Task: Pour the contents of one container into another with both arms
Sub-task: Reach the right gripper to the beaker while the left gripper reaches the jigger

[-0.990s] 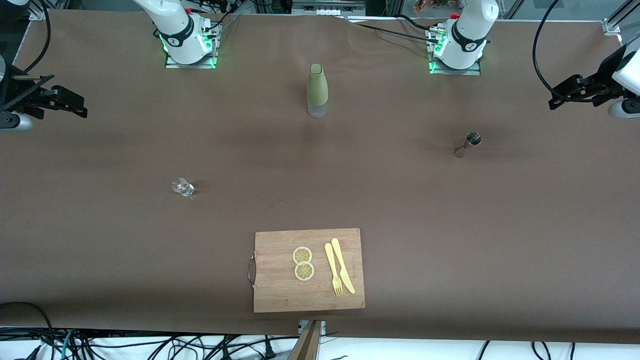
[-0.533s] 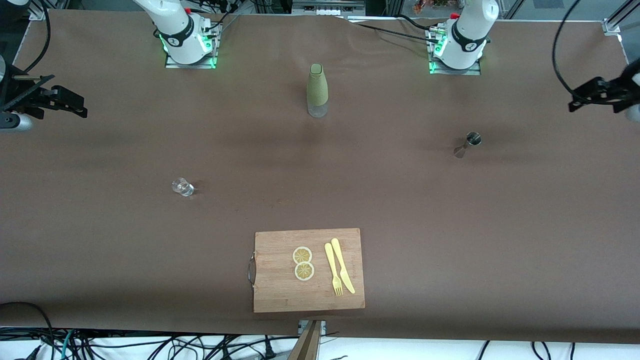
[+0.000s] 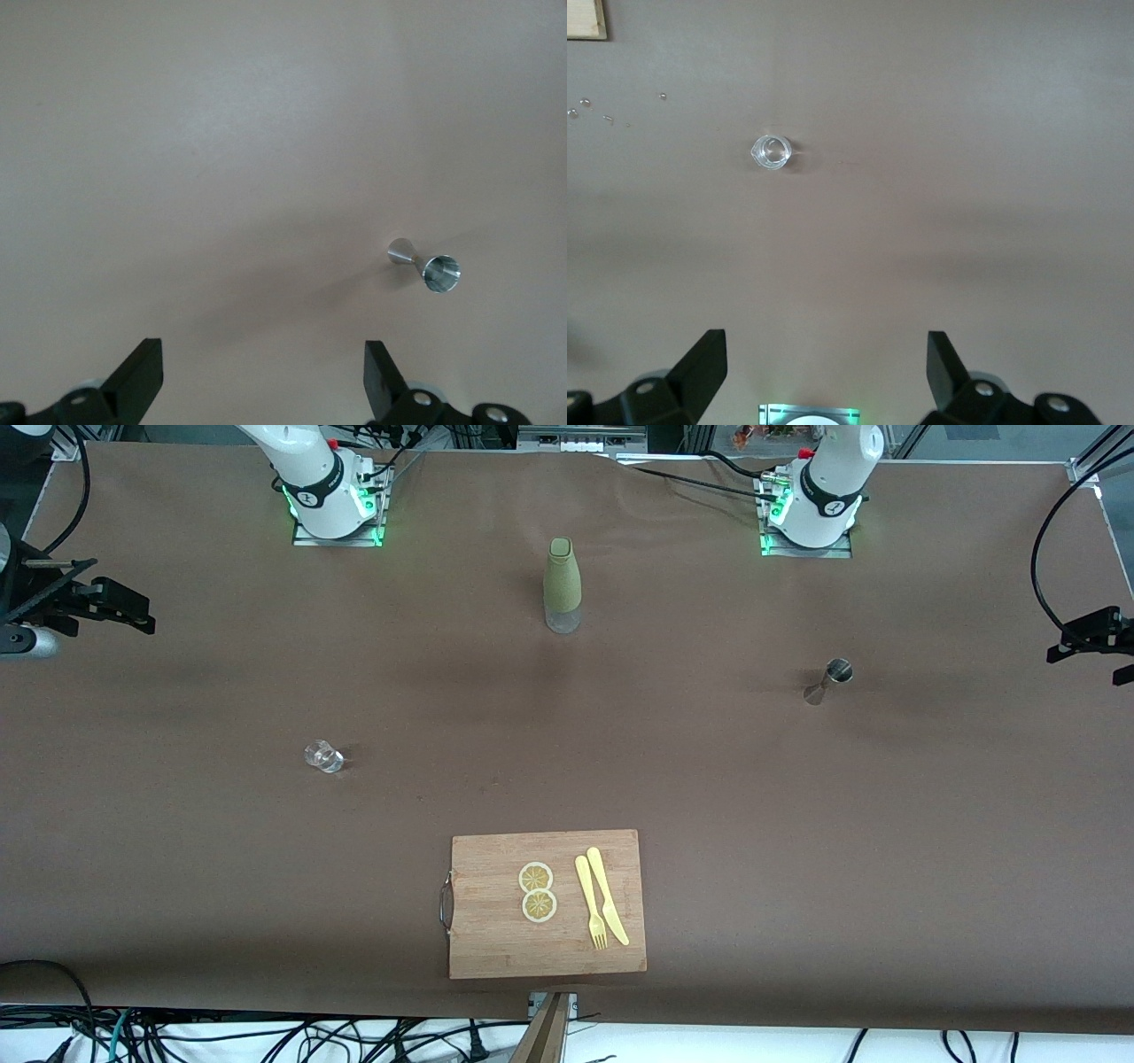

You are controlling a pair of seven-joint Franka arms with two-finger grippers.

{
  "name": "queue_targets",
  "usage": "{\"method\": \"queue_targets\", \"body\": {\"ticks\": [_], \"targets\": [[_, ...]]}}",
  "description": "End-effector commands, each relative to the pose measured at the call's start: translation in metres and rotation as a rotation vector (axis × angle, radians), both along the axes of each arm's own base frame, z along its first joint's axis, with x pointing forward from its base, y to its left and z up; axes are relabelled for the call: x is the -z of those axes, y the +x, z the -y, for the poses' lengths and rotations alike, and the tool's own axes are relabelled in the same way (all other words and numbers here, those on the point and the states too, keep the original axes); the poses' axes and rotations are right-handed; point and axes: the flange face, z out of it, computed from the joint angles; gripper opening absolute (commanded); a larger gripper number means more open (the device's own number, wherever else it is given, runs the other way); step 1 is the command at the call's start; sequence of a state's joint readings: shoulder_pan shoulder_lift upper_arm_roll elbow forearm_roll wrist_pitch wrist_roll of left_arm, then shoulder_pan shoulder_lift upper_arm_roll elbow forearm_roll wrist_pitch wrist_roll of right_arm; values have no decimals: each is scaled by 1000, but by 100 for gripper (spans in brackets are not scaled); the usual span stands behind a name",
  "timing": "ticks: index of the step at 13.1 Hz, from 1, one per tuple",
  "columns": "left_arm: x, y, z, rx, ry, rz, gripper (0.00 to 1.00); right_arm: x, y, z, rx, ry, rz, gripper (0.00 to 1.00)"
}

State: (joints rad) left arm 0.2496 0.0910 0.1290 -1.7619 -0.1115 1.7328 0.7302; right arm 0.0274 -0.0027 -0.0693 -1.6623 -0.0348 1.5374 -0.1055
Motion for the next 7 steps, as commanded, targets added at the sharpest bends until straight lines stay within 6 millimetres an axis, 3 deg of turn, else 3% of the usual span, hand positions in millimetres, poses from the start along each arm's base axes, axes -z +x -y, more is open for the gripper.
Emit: {"method": "queue_targets", "body": {"ticks": [1, 5, 7], "targets": [[38, 0, -31, 88, -93, 38, 100, 6, 1, 24, -68, 32, -20, 100], [117, -6, -82, 202, -277, 92, 100, 34, 7, 70, -183, 132, -53, 100], [156, -13, -98, 275, -356, 122, 100, 53, 12, 86, -334, 181, -69, 100]]}}
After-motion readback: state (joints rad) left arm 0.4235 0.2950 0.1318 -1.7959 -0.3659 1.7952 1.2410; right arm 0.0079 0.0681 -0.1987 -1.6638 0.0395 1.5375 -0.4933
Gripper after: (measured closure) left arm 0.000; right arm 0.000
